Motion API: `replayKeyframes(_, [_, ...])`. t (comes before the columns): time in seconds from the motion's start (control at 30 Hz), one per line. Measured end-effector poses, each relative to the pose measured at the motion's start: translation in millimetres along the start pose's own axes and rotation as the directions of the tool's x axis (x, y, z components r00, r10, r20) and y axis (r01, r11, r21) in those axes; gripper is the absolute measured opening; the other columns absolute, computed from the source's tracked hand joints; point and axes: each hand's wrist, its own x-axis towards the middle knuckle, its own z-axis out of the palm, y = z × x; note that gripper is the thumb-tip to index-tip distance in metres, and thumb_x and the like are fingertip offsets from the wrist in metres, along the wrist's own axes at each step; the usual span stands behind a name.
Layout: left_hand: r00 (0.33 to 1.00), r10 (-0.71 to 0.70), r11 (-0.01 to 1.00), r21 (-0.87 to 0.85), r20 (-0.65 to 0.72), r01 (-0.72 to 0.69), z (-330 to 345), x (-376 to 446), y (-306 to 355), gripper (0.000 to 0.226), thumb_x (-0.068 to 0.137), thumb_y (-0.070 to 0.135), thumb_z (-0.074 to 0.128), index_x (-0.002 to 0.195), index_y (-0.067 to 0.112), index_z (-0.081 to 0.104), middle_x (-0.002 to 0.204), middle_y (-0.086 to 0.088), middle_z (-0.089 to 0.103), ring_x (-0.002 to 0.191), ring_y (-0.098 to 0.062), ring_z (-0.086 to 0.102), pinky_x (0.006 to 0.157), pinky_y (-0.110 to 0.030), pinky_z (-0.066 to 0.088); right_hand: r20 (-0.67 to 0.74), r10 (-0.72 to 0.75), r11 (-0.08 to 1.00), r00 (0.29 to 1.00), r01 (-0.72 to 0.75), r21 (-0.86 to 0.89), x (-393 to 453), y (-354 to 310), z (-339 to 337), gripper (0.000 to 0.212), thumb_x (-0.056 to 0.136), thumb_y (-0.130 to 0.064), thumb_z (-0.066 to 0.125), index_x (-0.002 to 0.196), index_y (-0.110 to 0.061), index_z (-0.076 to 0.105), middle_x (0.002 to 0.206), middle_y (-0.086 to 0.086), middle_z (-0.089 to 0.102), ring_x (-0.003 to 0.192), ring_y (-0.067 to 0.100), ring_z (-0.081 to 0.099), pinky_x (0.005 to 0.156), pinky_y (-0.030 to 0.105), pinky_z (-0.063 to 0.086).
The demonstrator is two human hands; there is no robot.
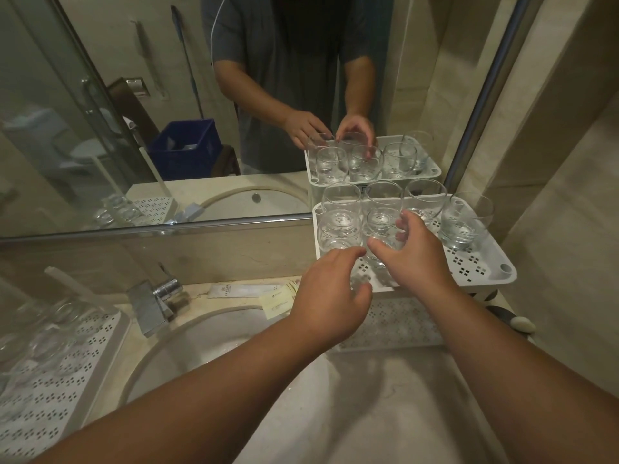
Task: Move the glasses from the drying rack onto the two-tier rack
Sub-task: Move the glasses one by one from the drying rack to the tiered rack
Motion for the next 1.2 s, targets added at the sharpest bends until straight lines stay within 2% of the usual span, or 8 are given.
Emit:
replayKeyframes(0.2, [1.0, -0.019, 0.994, -0.106, 0.011, 0.02, -8, 0, -4, 0.048, 0.092, 0.029, 0.063, 0.139, 0.025, 0.053, 0.13, 0.008, 0.061, 0.117, -0.004, 0.055, 0.099, -0.021, 0.042, -0.065, -0.024, 0.999, 0.998, 0.026, 0.021, -6, -4, -2, 0.097, 0.078, -0.051, 0.076, 0.154, -0.024, 0.022, 0.152, -0.001, 0.04, 0.136, 0.019, 0.041, 0.103, 0.032, 0.035])
replayKeyframes(0.33, [0.996, -0.03, 0.973, -0.232, -0.082, 0.01, -21, -6, -11, 0.034, 0.092, 0.021, 0.063, 0.125, 0.026, 0.064, 0.116, 0.014, 0.066, 0.105, 0.004, 0.058, 0.085, -0.007, 0.044, -0.223, -0.193, 0.981, 0.955, 0.185, -0.058, -21, -25, -2, 0.085, 0.08, -0.043, 0.075, 0.149, -0.021, 0.029, 0.148, 0.003, 0.039, 0.137, 0.021, 0.037, 0.106, 0.034, 0.035])
replayKeyframes(0.43, [0.986, -0.07, 0.965, -0.259, -0.152, 0.029, -37, -12, -22, 0.031, 0.092, 0.021, 0.062, 0.122, 0.027, 0.065, 0.11, 0.017, 0.067, 0.102, 0.005, 0.059, 0.083, -0.005, 0.044, -0.265, -0.338, 0.941, 0.903, 0.327, -0.086, -33, -49, 4, 0.071, 0.082, -0.035, 0.074, 0.142, -0.018, 0.039, 0.142, 0.003, 0.042, 0.131, 0.017, 0.04, 0.104, 0.022, 0.032])
replayKeyframes(0.57, [0.976, -0.112, 0.959, -0.278, -0.186, 0.057, -65, -22, -45, 0.031, 0.092, 0.022, 0.062, 0.122, 0.027, 0.066, 0.109, 0.015, 0.067, 0.098, 0.004, 0.06, 0.084, -0.015, 0.049, -0.221, -0.406, 0.914, 0.887, 0.402, -0.065, -52, -84, 22, 0.062, 0.083, -0.029, 0.072, 0.138, -0.018, 0.044, 0.145, 0.003, 0.037, 0.133, 0.015, 0.038, 0.104, 0.011, 0.027])
replayKeyframes(0.7, [0.962, -0.177, 0.954, -0.275, -0.206, 0.117, -98, -40, -80, 0.027, 0.092, 0.023, 0.061, 0.117, 0.029, 0.066, 0.107, 0.017, 0.065, 0.095, 0.008, 0.059, 0.079, -0.013, 0.049, -0.138, -0.447, 0.894, 0.884, 0.447, -0.027, -74, -122, 54, 0.059, 0.084, -0.027, 0.071, 0.137, -0.019, 0.045, 0.147, 0.001, 0.034, 0.128, 0.001, 0.032, 0.096, -0.005, 0.016])
replayKeyframes(0.87, [0.928, -0.263, 0.941, -0.282, -0.264, 0.186, -148, -70, -130, 0.024, 0.091, 0.019, 0.062, 0.112, 0.027, 0.068, 0.105, 0.015, 0.063, 0.085, 0.007, 0.063, 0.076, -0.017, 0.053, 0.01, -0.511, 0.859, 0.86, 0.51, 0.04, -102, -174, 110, 0.057, 0.085, -0.025, 0.071, 0.136, -0.021, 0.047, 0.145, -0.002, 0.034, 0.13, 0.008, 0.039, 0.106, 0.016, 0.033])
replayKeyframes(1.03, [0.893, -0.327, 0.935, -0.246, -0.309, 0.257, -204, -110, -189, 0.024, 0.091, 0.016, 0.062, 0.113, 0.025, 0.068, 0.11, 0.009, 0.065, 0.082, 0.004, 0.064, 0.08, -0.023, 0.055, 0.151, -0.513, 0.858, 0.845, 0.502, 0.107, -130, -215, 178, 0.057, 0.086, -0.028, 0.071, 0.137, -0.024, 0.046, 0.15, -0.005, 0.027, 0.128, 0.012, 0.044, 0.099, 0.026, 0.044])
replayKeyframes(1.2, [0.854, -0.382, 0.921, -0.226, -0.354, 0.318, -251, -151, -245, 0.022, 0.091, 0.017, 0.064, 0.111, 0.026, 0.068, 0.109, 0.01, 0.065, 0.085, 0.011, 0.061, 0.071, -0.006, 0.047, 0.241, -0.544, 0.839, 0.803, 0.519, 0.164, -157, -254, 244, 0.056, 0.085, -0.029, 0.071, 0.136, -0.028, 0.046, 0.154, -0.007, 0.025, 0.118, 0.008, 0.048, 0.091, 0.025, 0.044])
